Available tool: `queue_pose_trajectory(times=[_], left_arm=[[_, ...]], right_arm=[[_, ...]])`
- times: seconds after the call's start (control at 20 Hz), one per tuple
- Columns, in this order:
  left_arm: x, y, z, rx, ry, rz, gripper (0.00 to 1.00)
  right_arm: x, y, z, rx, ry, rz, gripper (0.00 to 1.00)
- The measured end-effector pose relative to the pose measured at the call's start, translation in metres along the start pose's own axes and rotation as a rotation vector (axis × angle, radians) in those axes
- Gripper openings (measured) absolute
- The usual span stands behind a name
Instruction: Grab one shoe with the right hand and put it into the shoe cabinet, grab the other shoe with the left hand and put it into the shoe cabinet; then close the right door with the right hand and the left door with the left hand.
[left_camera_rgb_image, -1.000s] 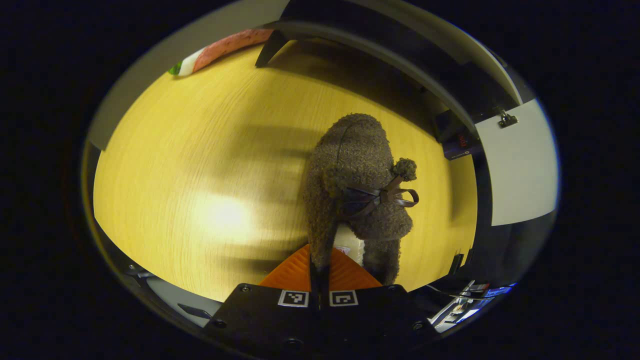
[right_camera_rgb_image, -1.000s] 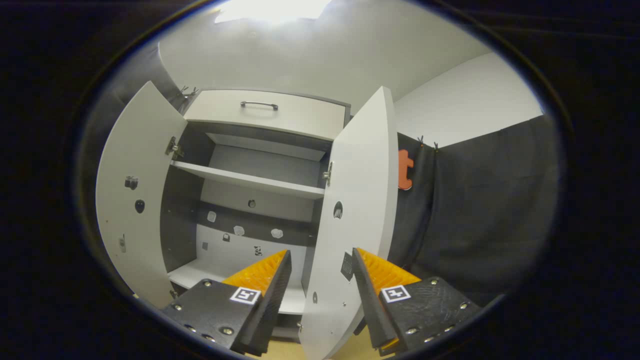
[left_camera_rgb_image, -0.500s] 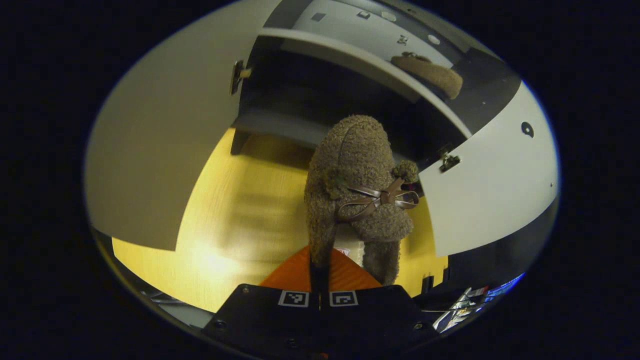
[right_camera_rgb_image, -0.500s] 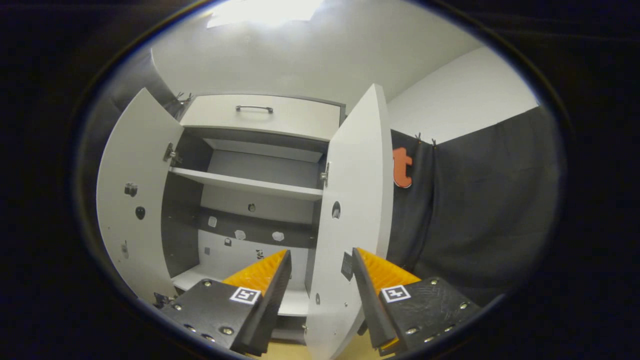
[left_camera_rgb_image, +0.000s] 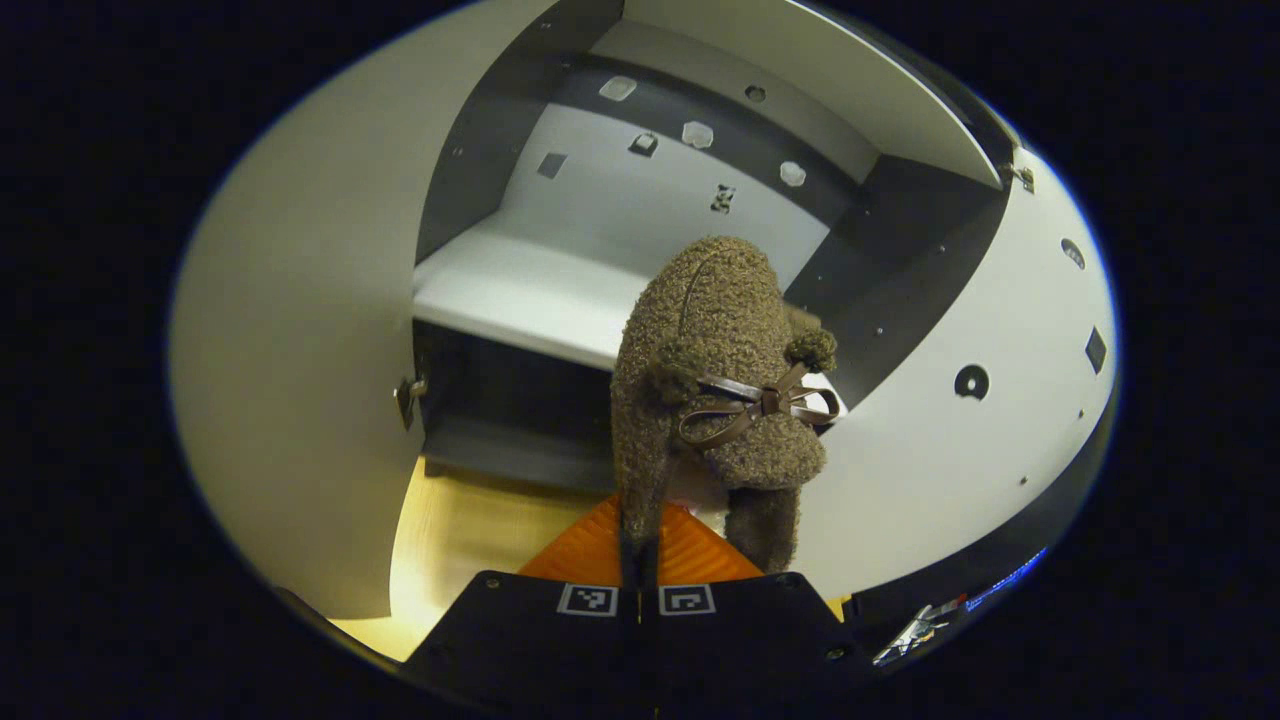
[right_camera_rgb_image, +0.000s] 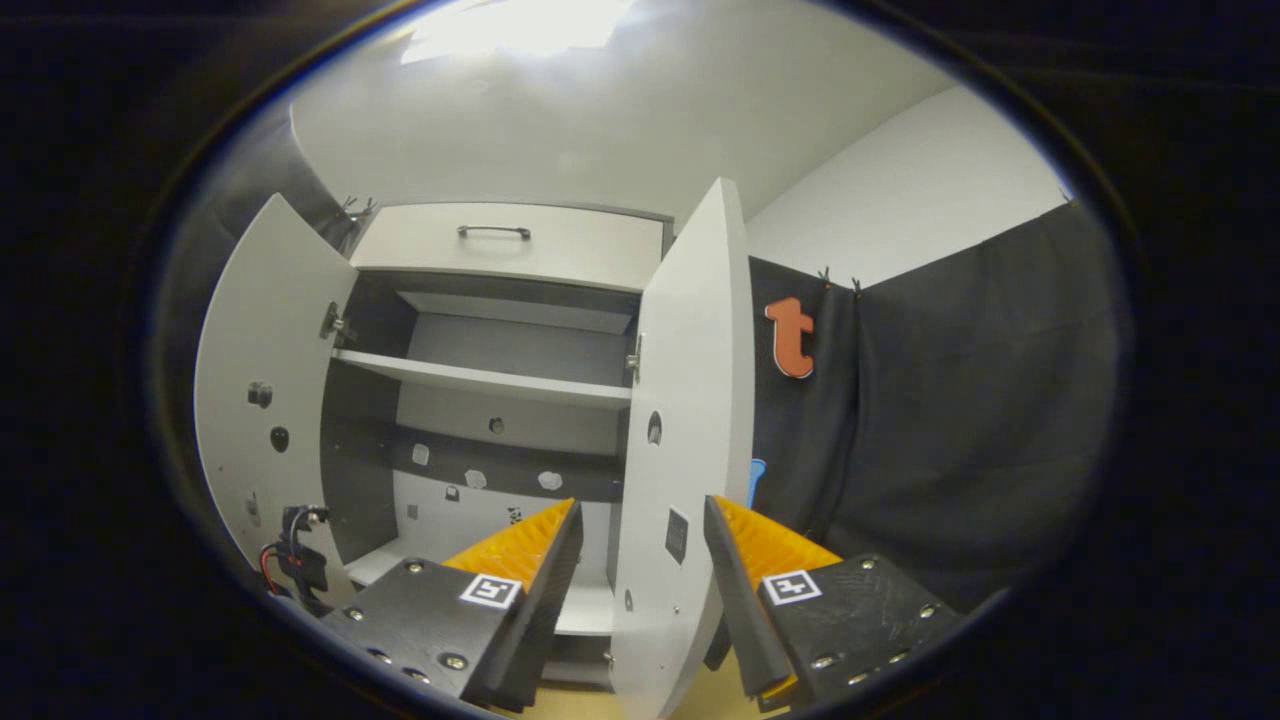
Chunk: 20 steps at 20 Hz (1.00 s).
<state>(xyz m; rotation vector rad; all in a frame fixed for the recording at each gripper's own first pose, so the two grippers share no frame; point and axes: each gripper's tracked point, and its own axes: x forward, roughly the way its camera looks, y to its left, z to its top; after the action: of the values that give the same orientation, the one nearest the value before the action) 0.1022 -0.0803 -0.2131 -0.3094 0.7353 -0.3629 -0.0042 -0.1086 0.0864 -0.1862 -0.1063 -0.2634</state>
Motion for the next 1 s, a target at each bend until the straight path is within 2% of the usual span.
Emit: queue_pose_trajectory(times=[0.2,0.4,0.65,1.0], left_arm=[[0.019,-0.011,0.064,0.024,-0.085,-0.001,0.01],[0.037,-0.014,0.109,0.042,-0.134,0.005,0.01],[0.064,-0.011,0.137,0.052,-0.138,0.018,0.01],[0.106,0.002,0.144,0.027,-0.099,0.037,0.0]], right_arm=[[-0.006,-0.011,0.004,0.013,-0.008,-0.021,0.73],[-0.013,-0.027,0.011,0.013,-0.022,-0.06,0.73],[-0.019,-0.05,0.012,0.012,-0.025,-0.129,0.73],[-0.028,-0.078,0.004,0.007,-0.003,-0.222,0.73]])
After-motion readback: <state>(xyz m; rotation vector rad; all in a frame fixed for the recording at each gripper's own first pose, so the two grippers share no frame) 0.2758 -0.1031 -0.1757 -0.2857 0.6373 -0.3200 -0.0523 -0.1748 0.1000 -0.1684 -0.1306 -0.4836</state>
